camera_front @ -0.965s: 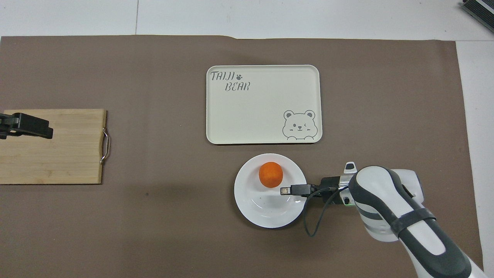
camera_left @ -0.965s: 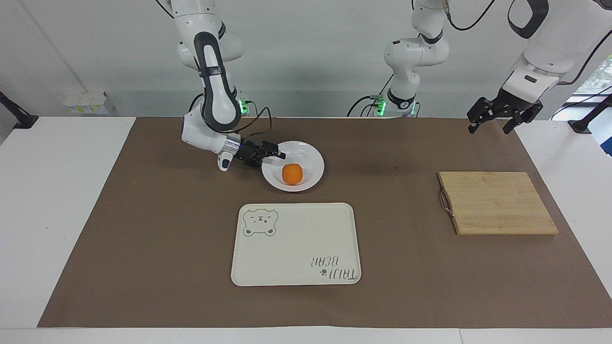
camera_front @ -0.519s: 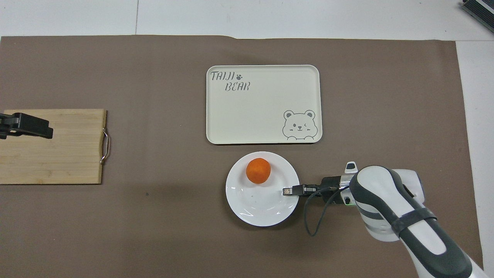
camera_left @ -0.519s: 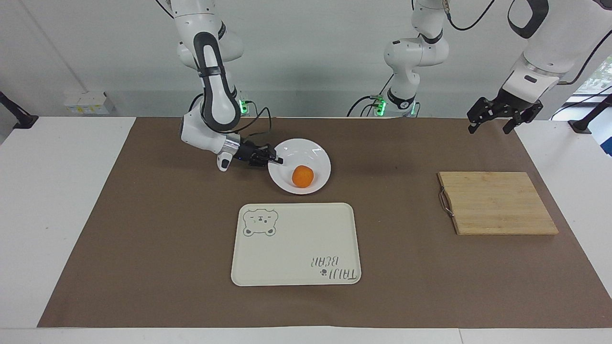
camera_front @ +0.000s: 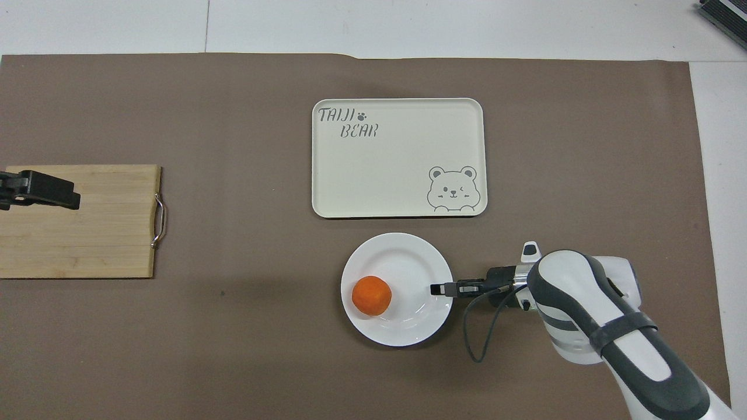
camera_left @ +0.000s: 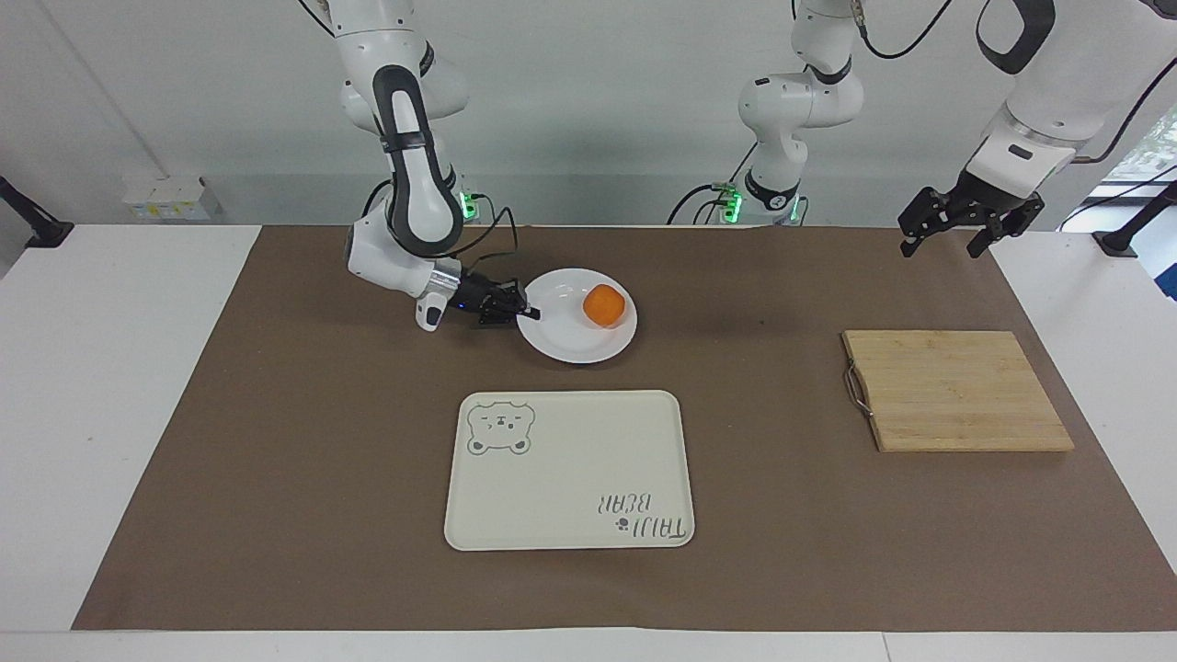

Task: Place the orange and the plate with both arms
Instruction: 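Lift the plate with the right gripper and carry it onto the tray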

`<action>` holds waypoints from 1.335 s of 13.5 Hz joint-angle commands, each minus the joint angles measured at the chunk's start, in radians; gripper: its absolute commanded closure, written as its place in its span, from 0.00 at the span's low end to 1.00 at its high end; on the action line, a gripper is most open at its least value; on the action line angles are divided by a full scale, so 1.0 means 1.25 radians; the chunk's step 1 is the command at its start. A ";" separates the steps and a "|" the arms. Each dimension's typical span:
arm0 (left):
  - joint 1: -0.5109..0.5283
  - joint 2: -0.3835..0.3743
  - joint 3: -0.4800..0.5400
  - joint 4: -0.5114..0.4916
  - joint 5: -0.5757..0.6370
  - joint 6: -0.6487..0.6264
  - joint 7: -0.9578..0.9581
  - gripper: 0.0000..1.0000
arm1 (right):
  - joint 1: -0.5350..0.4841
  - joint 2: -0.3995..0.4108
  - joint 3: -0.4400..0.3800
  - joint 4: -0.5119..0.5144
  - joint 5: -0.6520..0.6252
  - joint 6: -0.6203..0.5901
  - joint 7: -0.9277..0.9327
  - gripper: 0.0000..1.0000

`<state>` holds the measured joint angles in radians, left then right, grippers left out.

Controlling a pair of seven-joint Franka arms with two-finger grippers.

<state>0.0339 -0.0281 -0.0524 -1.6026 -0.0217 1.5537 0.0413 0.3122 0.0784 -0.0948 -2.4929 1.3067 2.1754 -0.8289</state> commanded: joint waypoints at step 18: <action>0.004 -0.014 -0.001 -0.014 0.010 0.011 0.005 0.00 | -0.061 0.190 0.001 0.392 0.057 -0.063 0.219 1.00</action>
<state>0.0339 -0.0281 -0.0524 -1.6026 -0.0217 1.5537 0.0413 0.2462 0.2473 -0.0979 -2.1264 1.3731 2.1025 -0.6387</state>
